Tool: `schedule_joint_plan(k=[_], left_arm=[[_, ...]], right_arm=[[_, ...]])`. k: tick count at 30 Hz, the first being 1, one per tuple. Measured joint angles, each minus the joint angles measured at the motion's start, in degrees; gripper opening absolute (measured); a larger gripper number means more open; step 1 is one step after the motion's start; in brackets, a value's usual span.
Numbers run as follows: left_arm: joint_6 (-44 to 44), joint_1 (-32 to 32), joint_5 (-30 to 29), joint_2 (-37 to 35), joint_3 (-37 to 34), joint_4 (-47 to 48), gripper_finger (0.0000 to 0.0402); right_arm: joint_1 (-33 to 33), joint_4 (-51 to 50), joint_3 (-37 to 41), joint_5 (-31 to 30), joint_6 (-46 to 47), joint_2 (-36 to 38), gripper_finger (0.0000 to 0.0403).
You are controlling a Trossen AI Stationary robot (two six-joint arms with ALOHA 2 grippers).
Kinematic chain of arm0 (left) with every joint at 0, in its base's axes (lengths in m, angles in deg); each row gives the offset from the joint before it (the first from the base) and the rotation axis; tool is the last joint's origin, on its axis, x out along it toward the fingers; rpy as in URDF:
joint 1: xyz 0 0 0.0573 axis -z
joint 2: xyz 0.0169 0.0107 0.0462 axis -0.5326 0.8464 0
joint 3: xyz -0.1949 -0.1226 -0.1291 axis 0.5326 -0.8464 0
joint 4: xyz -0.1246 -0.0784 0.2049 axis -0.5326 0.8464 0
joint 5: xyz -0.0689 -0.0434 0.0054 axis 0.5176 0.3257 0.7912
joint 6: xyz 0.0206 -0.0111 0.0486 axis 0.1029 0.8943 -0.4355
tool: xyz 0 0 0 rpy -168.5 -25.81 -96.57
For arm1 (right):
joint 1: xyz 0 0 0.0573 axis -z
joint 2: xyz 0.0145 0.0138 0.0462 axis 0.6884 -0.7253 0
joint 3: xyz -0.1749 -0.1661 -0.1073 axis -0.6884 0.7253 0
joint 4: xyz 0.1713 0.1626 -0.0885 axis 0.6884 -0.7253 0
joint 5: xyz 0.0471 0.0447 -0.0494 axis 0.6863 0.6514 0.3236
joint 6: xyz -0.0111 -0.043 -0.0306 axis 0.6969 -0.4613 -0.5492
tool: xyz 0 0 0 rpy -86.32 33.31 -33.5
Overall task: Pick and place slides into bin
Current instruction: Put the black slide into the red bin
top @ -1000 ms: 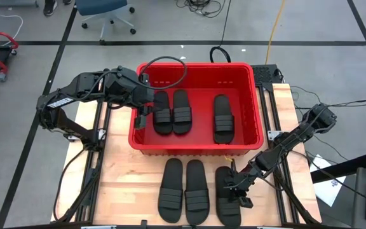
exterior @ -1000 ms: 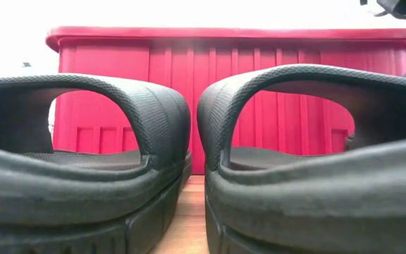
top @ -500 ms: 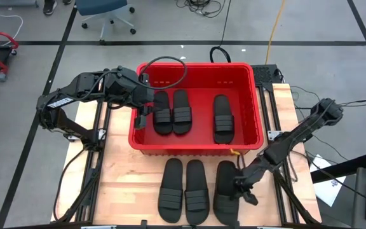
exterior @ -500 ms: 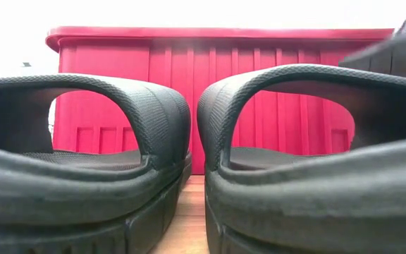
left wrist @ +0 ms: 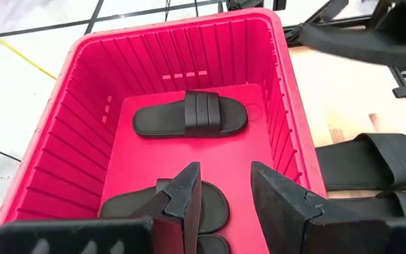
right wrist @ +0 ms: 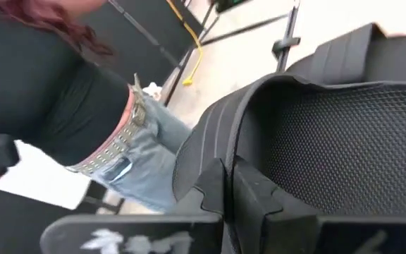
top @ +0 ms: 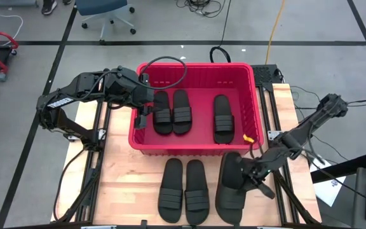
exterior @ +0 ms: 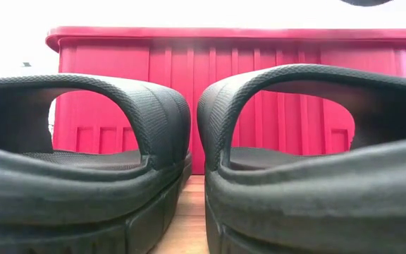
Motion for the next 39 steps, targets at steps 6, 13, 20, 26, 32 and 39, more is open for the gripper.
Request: schedule_joint_plan(k=[6,13,20,26,32,39], left_arm=[[0.04,0.01,0.01,0.00,0.02,0.02,0.0122],[0.07,0.01,0.00,0.00,0.01,0.02,0.0122],[0.38,0.02,-0.01,0.00,0.00,-0.02,0.0122],[1.28,0.00,-0.02,0.00,0.02,-0.03,0.0122],[1.45,0.00,-0.15,0.00,0.00,-0.07,0.0122],[2.78,0.00,-0.18,0.00,0.02,-0.09,0.0122]], right_arm=[[0.81,-11.68,-8.89,-5.54,-9.39,2.30,0.0001],[8.65,-20.50,-16.74,-10.63,-11.24,3.19,0.0001],[22.97,-20.91,-19.22,-10.29,-18.46,3.19,0.0001],[36.29,-20.81,-20.70,-10.02,-24.56,2.96,0.0001],[49.74,-20.82,-20.70,1.82,-31.52,-1.09,0.0001],[61.18,-21.25,-20.70,14.33,-38.51,-9.99,0.0001]])
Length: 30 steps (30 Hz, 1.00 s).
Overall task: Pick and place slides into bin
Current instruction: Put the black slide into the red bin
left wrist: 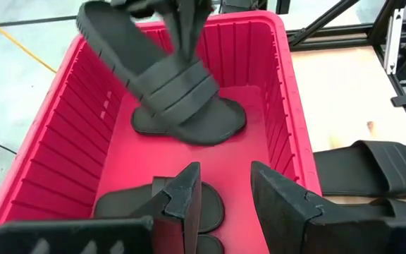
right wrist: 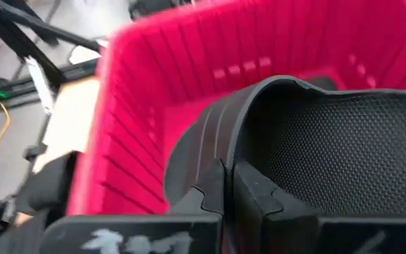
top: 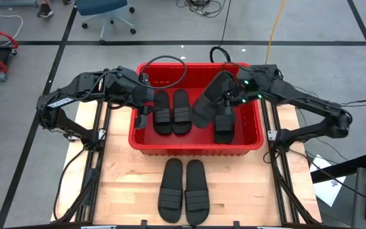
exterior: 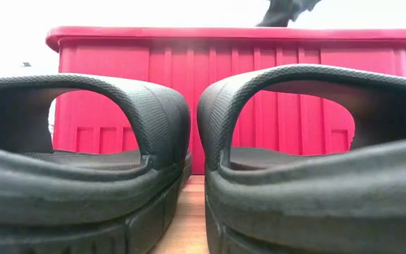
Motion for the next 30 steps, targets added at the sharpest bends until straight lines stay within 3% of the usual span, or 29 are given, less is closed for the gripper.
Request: schedule_joint_plan(k=[10,21,30], left_arm=[[0.73,0.00,-0.02,0.00,-0.01,0.00,0.0122],[1.00,0.00,-0.04,0.00,-0.01,-0.01,0.0122],[1.00,-0.02,-0.07,0.00,-0.02,0.00,0.0122]], right_arm=[[8.43,-3.23,0.07,5.39,-15.52,-12.07,0.0001],[8.63,-7.42,0.07,5.85,-28.01,-21.55,0.0001],[8.33,-5.20,0.09,8.96,-32.35,-26.99,0.0001]])
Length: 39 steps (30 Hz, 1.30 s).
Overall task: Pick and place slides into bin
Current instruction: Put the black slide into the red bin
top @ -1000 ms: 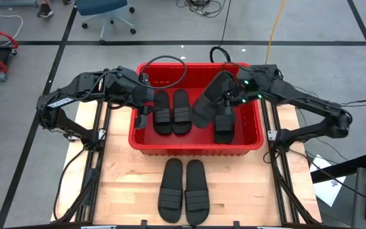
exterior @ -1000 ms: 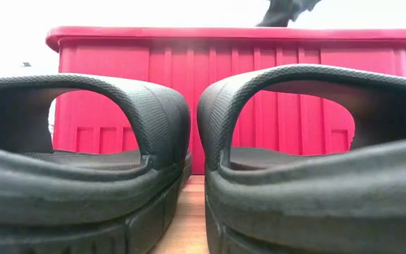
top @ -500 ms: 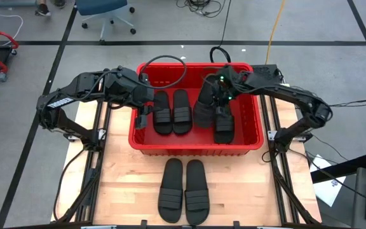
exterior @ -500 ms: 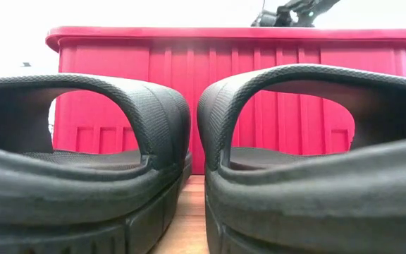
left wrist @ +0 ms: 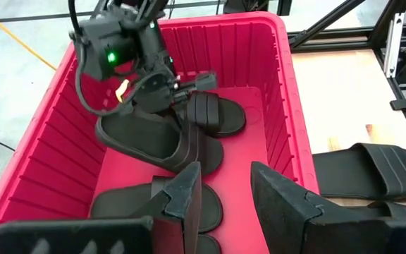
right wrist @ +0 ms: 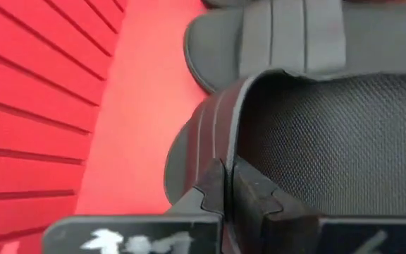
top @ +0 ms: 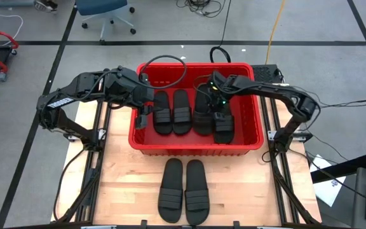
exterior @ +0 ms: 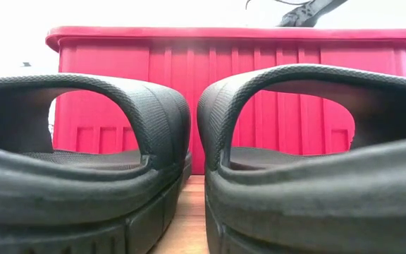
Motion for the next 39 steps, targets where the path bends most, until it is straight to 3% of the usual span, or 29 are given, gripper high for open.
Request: schedule_joint_plan(k=[19,31,39], left_arm=[[-0.67,0.02,-0.02,0.00,0.00,0.03,0.0122],[-0.68,0.00,-0.02,0.00,0.00,0.04,0.0122],[-0.48,0.02,0.00,0.00,0.02,0.07,0.0122]], right_arm=[[0.90,-2.33,-0.04,-2.08,-5.90,-2.99,0.0010],[0.87,-1.02,0.07,-2.55,-5.50,-3.07,0.0052],[-0.26,-1.15,0.13,-10.16,-5.41,-3.11,0.0118]])
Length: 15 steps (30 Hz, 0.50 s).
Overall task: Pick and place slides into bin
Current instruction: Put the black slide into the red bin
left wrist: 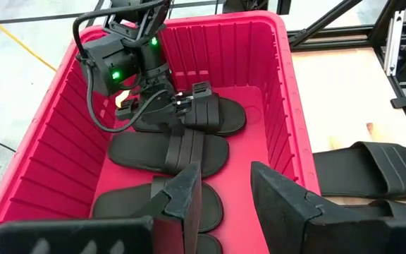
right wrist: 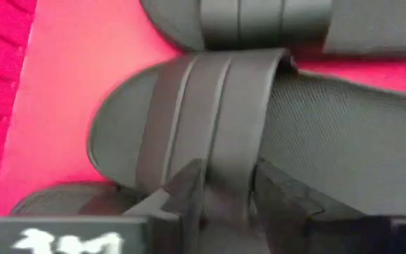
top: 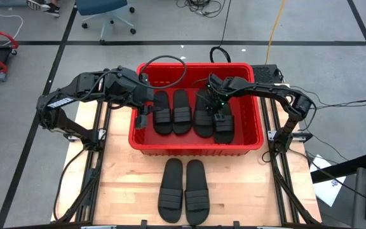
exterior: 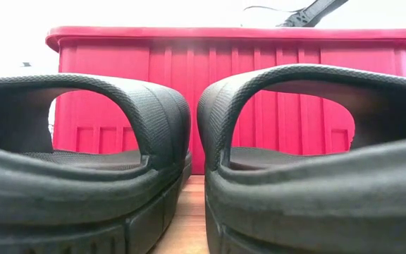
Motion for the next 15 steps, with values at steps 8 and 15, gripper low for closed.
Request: schedule_joint_plan(k=[8,15], left_arm=[[0.62,-0.02,0.00,0.00,0.00,0.00,0.0122],[1.18,-0.01,0.02,0.00,-0.02,0.06,0.0122]], right_arm=[[-2.56,1.46,0.05,-5.06,1.00,1.96,0.0189],[-5.99,1.66,0.05,-8.62,5.95,11.07,0.0198]])
